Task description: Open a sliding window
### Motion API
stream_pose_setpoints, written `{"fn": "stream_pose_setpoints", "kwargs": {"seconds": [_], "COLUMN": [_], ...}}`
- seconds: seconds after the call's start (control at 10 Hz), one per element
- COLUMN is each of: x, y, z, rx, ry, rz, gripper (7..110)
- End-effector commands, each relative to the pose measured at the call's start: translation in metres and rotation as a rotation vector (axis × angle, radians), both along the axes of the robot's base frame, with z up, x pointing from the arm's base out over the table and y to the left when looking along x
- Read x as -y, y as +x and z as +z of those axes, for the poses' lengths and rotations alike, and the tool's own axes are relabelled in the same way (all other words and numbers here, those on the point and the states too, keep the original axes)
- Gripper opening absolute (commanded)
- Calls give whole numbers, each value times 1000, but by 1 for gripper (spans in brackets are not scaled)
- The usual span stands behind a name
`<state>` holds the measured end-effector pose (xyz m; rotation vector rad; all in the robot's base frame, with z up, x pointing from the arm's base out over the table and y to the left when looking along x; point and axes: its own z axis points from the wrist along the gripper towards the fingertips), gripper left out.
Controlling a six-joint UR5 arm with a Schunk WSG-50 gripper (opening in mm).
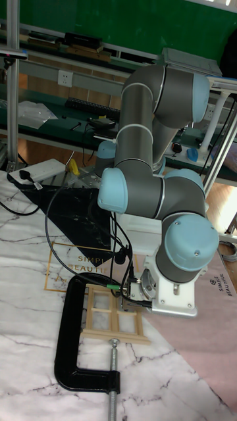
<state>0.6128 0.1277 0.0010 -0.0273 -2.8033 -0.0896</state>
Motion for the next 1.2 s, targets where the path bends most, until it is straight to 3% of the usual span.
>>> {"fn": "stream_pose_setpoints", "kwargs": {"seconds": [0.0,0.4,1.1], "x": [-2,-5,-8], "y": [0,5,26], "z": [0,0,-3], "rx": [-7,10,99], "ry": [11,18,29], "rz": [-7,-2,10], "gripper": [66,66,66]}}
